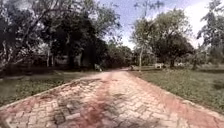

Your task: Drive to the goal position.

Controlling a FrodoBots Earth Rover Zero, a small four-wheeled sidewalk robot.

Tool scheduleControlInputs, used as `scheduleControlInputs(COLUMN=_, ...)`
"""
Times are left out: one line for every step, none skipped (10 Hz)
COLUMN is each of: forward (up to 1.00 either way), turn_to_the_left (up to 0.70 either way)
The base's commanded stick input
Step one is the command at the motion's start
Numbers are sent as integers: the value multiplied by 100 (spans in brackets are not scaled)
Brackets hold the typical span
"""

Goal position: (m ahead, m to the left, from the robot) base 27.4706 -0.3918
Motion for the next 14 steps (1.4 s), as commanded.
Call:
scheduleControlInputs(forward=70, turn_to_the_left=0)
scheduleControlInputs(forward=70, turn_to_the_left=0)
scheduleControlInputs(forward=70, turn_to_the_left=0)
scheduleControlInputs(forward=70, turn_to_the_left=0)
scheduleControlInputs(forward=70, turn_to_the_left=0)
scheduleControlInputs(forward=70, turn_to_the_left=0)
scheduleControlInputs(forward=70, turn_to_the_left=0)
scheduleControlInputs(forward=70, turn_to_the_left=0)
scheduleControlInputs(forward=70, turn_to_the_left=0)
scheduleControlInputs(forward=70, turn_to_the_left=0)
scheduleControlInputs(forward=70, turn_to_the_left=0)
scheduleControlInputs(forward=70, turn_to_the_left=0)
scheduleControlInputs(forward=70, turn_to_the_left=0)
scheduleControlInputs(forward=70, turn_to_the_left=0)
